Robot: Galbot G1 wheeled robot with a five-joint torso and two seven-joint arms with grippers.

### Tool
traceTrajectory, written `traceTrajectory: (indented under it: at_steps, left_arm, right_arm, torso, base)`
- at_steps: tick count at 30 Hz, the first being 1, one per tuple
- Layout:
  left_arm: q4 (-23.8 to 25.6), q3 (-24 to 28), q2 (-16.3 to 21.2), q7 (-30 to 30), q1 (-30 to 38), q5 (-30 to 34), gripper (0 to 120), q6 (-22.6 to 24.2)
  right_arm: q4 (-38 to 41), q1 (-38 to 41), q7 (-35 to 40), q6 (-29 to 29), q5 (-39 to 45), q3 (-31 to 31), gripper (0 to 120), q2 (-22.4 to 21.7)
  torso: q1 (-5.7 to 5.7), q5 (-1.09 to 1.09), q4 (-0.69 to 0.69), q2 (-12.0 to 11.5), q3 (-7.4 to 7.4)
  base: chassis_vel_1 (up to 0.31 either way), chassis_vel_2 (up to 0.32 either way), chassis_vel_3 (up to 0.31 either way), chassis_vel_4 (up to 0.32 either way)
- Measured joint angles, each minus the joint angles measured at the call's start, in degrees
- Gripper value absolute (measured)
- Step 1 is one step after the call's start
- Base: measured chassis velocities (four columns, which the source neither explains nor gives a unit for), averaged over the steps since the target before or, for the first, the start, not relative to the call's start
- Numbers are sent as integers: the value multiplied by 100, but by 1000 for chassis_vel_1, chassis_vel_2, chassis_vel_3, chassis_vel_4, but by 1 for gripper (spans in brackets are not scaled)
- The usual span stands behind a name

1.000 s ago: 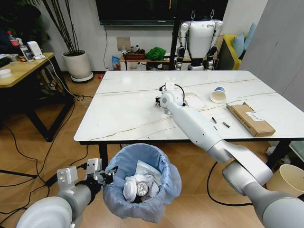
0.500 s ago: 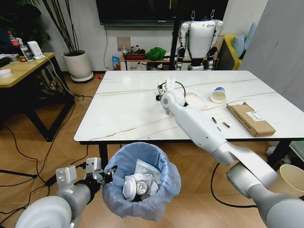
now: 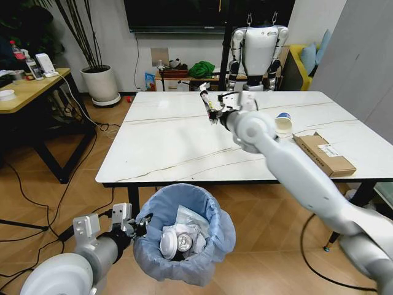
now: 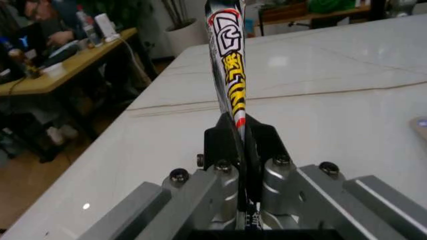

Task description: Pick up the trash bin and place the trash from the table into it.

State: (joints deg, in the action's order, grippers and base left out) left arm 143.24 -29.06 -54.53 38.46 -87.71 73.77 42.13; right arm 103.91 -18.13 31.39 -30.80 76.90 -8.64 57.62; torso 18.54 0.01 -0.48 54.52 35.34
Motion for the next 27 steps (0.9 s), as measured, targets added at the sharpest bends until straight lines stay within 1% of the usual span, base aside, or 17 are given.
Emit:
traceTrajectory:
  at_steps: [1,2,4,5,6,10,11,12,14,15,17,19,21,23,24,25,27]
  left_arm:
    - [0,-17,11,0,8,8,3,0]
    - [0,-17,11,0,8,8,3,0]
    - [0,-42,32,2,24,28,3,0]
    - [0,-46,40,4,32,36,3,0]
    - [0,-46,40,4,32,36,3,0]
    - [0,-42,41,16,48,56,3,0]
    - [0,-42,41,16,48,56,3,0]
    - [0,-49,41,20,55,71,3,0]
    - [0,-70,52,37,58,101,3,0]
    - [0,-70,52,37,58,101,3,0]
    - [0,-73,59,47,58,117,3,0]
    - [0,-71,45,62,56,120,3,0]
    - [0,-69,39,64,55,120,3,0]
    - [0,-67,32,71,56,120,3,0]
    - [0,-67,32,73,57,121,3,0]
    - [0,-67,32,73,57,121,3,0]
    - [0,-70,38,74,63,122,3,0]
  right_arm:
    - [256,-181,-145,35,19,51,0,-154]
    - [256,-181,-145,35,19,51,0,-154]
    - [675,-420,-223,48,131,155,0,-362]
    - [901,-510,-198,51,209,211,0,-437]
    - [901,-510,-198,51,209,211,0,-437]
    - [1754,-763,159,53,739,398,0,-638]
    - [1754,-763,159,53,739,398,0,-638]
    - [2057,-905,217,53,895,518,0,-726]
    - [2453,-1120,187,53,991,692,0,-889]
    - [2453,-1120,187,53,991,692,0,-889]
    - [2726,-1330,27,73,1000,866,0,-1034]
    - [3023,-1672,-312,168,830,1061,0,-1217]
    - [3118,-1823,-432,203,740,1127,0,-1270]
    - [3338,-2298,-799,296,427,1281,0,-1383]
    - [3473,-2674,-1058,339,179,1378,0,-1444]
    - [3473,-2674,-1058,339,179,1378,0,-1444]
    - [3705,-3182,-1382,407,-117,1452,0,-1512]
  torso:
    - [0,2,-1,0,0]
    - [0,2,-1,0,0]
    - [0,1,-1,0,0]
    - [0,0,-1,0,0]
    - [0,0,-1,0,0]
    - [0,-1,2,0,0]
    - [0,-1,2,0,0]
    - [0,-1,1,0,0]
    - [0,-1,0,0,0]
    - [0,-1,0,0,0]
    - [0,0,0,0,0]
    - [0,-1,0,0,0]
    - [0,-1,1,0,0]
    - [1,-1,0,0,1]
    - [1,-1,0,0,0]
    - [1,-1,0,0,0]
    - [0,0,-1,-1,0]
  base:
    - [0,0,0,0]
    - [0,0,0,0]
    - [0,0,0,0]
    - [0,0,0,0]
    - [0,0,0,0]
    - [0,0,0,0]
    - [0,0,0,0]
    - [0,0,0,0]
    - [0,0,0,0]
    - [0,0,0,0]
    - [0,0,0,0]
    - [0,0,0,0]
    - [0,0,0,0]
    - [0,0,0,0]
    - [0,0,0,0]
    - [0,0,0,0]
    - [0,0,0,0]
